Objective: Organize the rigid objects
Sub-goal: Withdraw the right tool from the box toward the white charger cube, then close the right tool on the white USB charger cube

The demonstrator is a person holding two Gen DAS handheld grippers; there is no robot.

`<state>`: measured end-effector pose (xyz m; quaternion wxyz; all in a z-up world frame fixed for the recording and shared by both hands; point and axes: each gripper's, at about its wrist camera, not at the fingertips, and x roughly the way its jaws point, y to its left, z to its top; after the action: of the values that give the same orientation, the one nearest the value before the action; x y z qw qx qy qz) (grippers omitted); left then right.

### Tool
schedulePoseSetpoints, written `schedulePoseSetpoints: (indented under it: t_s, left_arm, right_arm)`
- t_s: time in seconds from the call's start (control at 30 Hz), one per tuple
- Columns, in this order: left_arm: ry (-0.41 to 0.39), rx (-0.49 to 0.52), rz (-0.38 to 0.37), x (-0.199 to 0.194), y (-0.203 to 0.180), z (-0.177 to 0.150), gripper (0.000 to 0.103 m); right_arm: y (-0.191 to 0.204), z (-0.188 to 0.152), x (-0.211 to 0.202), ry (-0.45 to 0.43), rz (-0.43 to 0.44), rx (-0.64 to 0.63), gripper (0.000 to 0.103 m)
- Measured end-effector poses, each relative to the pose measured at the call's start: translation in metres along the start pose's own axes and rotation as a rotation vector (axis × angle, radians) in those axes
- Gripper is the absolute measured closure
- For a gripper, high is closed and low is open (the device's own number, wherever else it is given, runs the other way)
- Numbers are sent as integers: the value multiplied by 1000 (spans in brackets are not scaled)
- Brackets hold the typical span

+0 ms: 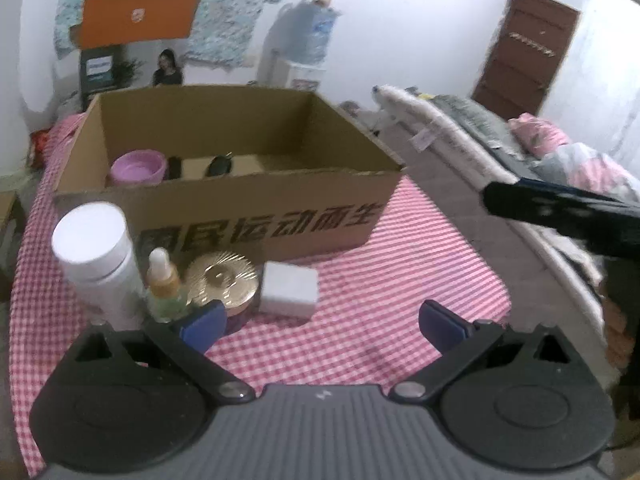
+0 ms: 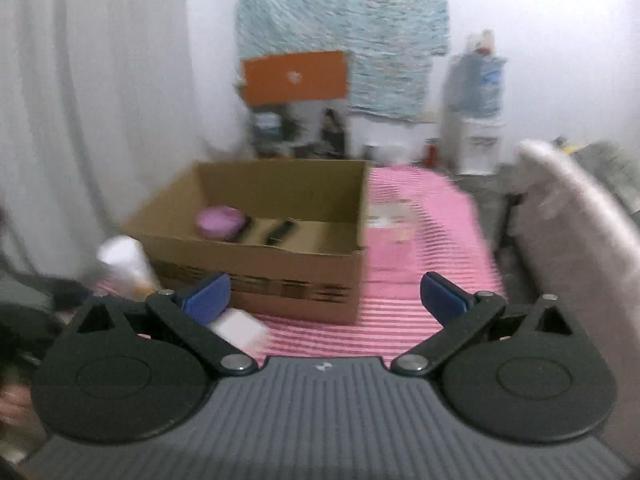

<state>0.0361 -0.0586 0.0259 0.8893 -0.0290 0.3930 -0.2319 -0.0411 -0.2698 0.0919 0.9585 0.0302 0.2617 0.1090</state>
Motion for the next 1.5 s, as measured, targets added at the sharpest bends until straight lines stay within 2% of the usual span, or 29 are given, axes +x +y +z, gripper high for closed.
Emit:
schedulePoseSetpoints:
  t_s: [0.1,0.23,0.4,0.6,0.67,0.83,0.93,1.1,1.2,1.33,1.5]
  left_arm:
    - [23,8,10,7,4,-2,0]
    - [12,43,8,17,3,-8,0]
    - [28,156,16,33,-11,-15,0]
    - [92,255,12,58,-24,-20,0]
    - [111,242,12,66,-22,-19,0]
    - [122,200,4,77,-14,-14,3]
    - [121,194,-2,81,-11,-13,7]
    - [134,167,-21,87,-9,-12,19]
    - [134,122,-29,90,-3,-10,21]
    - [133,82,-42,88,3,-8,24]
    - [148,108,-62,84,-4,-15,25]
  right_arm:
    - [-6,-10,7,-3,34,78,1]
    - [-9,-18,23,30,71,138,1]
    - [-17,-27,53,122,201,275,1]
    - [-17,-33,93,217,238,303,4]
    - [-16,-32,107,246,267,299,9]
    - [-15,-27,146,335,358,305,37]
    - [-13,-26,166,379,375,295,50]
    - [-9,-28,197,437,397,285,56]
    - [-7,-32,207,467,419,295,57]
    - [-9,-37,202,483,433,305,57]
    - [-16,-46,184,498,432,339,57]
